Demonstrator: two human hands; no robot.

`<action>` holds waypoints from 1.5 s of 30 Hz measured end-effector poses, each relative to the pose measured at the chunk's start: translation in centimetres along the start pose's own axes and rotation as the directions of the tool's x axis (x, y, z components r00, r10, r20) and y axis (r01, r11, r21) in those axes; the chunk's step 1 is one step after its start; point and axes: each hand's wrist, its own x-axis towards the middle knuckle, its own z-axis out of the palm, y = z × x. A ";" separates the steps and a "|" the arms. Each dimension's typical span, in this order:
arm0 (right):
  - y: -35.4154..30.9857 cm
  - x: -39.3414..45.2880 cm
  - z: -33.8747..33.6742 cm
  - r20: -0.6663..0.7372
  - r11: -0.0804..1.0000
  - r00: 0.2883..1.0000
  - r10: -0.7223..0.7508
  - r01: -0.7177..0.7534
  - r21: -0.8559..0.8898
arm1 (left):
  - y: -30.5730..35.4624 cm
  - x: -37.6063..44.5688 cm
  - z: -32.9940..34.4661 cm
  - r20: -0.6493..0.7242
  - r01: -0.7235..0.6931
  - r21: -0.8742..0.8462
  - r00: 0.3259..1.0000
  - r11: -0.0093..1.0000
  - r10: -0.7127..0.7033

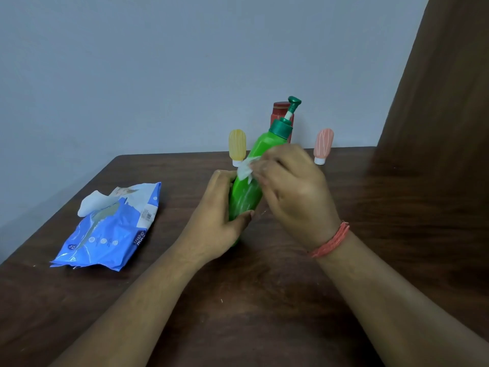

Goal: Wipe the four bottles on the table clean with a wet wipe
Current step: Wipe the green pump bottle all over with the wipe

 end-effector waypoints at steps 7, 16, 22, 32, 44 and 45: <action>0.3 -0.2 0.3 0.003 1.000 1.000 0.013 -0.013 0.014 | -0.2 0.1 0.0 -0.002 0.011 -0.010 1.000 1.000 -0.011; 0.7 -1.0 0.9 0.079 1.000 0.997 -0.001 -0.001 0.029 | -0.6 0.0 -0.3 -0.016 0.047 -0.042 0.999 0.998 -0.047; 0.8 -0.6 0.6 0.008 0.996 0.997 0.078 -0.078 0.043 | -0.5 0.0 -0.3 -0.007 0.034 -0.034 0.999 0.999 -0.034; 0.2 -1.3 1.5 0.156 0.998 0.988 0.001 -0.011 0.067 | -1.0 0.0 -0.5 -0.018 0.100 -0.110 0.995 0.989 -0.103; 1.1 -1.4 1.5 0.150 0.989 0.982 0.119 -0.130 0.068 | -1.3 -0.1 -0.7 -0.018 0.112 -0.101 0.993 0.989 -0.115; 0.9 -1.7 1.7 0.218 0.994 0.974 0.059 -0.078 0.077 | -1.5 0.0 -0.8 -0.018 0.126 -0.124 0.991 0.984 -0.129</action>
